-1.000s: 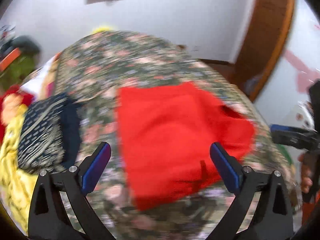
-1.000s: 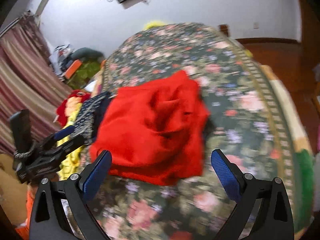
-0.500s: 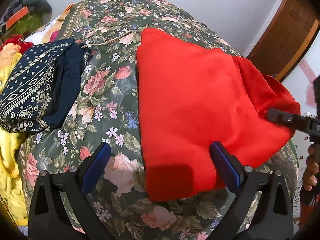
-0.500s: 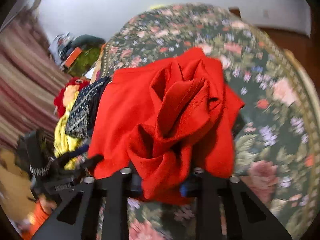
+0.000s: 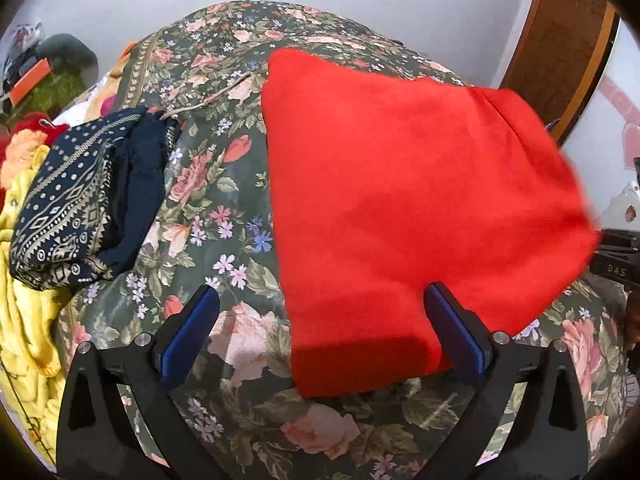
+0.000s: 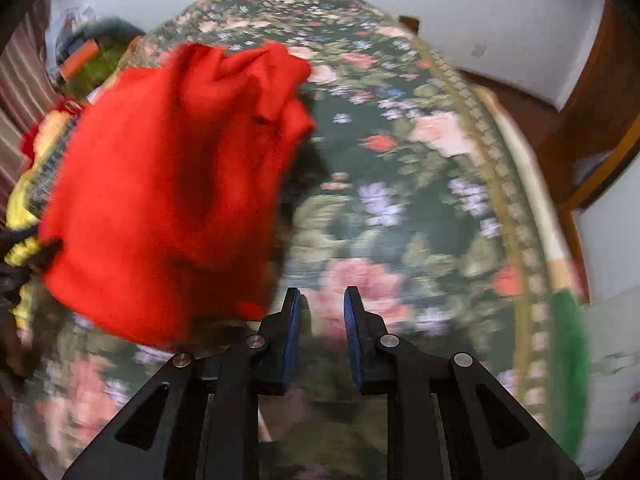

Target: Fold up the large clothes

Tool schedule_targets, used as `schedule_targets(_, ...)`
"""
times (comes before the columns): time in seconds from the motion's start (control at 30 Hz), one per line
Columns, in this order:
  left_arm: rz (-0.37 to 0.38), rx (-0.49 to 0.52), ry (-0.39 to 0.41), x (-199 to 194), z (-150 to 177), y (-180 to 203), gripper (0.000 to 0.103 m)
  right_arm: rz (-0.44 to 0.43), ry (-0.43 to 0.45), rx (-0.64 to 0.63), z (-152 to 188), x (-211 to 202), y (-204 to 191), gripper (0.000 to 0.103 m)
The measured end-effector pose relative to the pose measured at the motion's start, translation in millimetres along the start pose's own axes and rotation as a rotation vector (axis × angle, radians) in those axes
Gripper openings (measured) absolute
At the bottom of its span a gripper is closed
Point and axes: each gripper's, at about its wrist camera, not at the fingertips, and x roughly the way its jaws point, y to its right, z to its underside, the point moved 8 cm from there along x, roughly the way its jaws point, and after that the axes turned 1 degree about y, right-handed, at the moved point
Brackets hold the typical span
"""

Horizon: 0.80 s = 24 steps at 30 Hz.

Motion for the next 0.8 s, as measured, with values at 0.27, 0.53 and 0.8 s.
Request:
schedule_targets(0.27, -0.04, 0.049, 0.061, -32.0, -35.5, -6.4, 0.103, -0.157, 0.117, 0.107, -44.6, -59.8, 5.3, 0.019)
schedule_targets(0.53, -0.079, 0.003, 0.096, -19.2, -95.2, -37.1, 0.103, -0.162, 0.219, -0.062, -115.7, -64.2, -71.2, 0.019)
schedule_targets(0.8, -0.005, -0.077, -0.012, 54.5, -106.7, -47.6, 0.103, -0.071, 0.06, -0.058, -126.8, 27.0, -54.1, 0.052)
